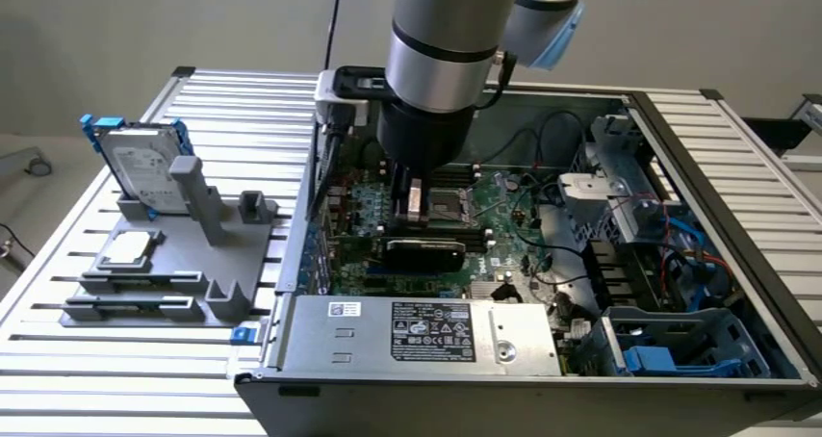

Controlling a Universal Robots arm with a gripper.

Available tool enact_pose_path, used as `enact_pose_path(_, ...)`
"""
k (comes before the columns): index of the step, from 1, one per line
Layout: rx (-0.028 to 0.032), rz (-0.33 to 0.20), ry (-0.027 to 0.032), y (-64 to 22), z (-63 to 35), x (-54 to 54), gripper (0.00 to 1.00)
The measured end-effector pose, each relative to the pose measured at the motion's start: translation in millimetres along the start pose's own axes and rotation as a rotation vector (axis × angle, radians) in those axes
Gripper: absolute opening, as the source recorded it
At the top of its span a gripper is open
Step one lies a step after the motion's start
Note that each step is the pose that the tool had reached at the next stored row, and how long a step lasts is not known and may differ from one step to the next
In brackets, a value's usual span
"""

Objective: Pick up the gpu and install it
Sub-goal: 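Insert the gpu into the slot, then press down on the gpu until it lock into place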

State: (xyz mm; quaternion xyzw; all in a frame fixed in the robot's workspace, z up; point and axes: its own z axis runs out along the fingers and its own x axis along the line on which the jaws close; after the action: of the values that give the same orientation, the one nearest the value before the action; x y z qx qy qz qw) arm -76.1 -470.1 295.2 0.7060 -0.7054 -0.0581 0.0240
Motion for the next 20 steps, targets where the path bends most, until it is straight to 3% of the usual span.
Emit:
enact_pose_path(1,0.0,0.0,0.0,0.0,-0.1,0.0,0.2)
enact_pose_path(5,0.0,0.0,0.0,0.1,-0.7,0.0,0.11)
enact_pose_path(20,0.0001,0.0,0.0,0.3,-2.6,-0.1,0.11)
